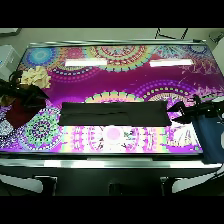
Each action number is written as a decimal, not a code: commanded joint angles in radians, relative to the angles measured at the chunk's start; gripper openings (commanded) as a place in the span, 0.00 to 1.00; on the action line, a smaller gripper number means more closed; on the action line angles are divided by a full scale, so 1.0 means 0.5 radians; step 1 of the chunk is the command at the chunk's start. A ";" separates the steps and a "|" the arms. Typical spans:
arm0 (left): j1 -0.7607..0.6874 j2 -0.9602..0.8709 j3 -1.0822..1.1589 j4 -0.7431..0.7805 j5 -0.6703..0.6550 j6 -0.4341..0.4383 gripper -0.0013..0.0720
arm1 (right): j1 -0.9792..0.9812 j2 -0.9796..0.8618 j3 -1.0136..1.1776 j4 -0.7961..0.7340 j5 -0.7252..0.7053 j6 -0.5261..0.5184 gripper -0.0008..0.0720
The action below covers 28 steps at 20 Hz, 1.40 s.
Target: Fold the clothes and pants, and hang the long-sleeved shirts on hangers.
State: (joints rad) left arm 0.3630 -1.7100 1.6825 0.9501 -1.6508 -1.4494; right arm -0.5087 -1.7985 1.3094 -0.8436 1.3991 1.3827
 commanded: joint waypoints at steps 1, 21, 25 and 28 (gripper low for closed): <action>-0.112 0.182 0.005 -0.003 -0.013 -0.005 0.93 | 0.030 -0.078 -0.054 0.195 -0.092 -0.150 1.00; -1.630 -0.205 -0.302 -0.126 1.299 -0.227 0.08 | 0.540 0.929 0.046 0.157 0.095 0.253 0.08; -1.863 -0.447 -0.302 -0.558 1.492 -0.244 0.06 | 0.645 1.183 0.046 0.166 0.095 0.411 0.08; -2.029 -0.534 -0.301 -0.859 1.650 -0.245 0.05 | 0.652 1.364 0.047 0.190 0.133 0.479 0.08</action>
State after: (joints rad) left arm -0.5701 -1.9232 1.5337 0.6823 -0.9215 -1.5581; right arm -0.1967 -1.2030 1.3315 -0.7582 1.4528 1.5719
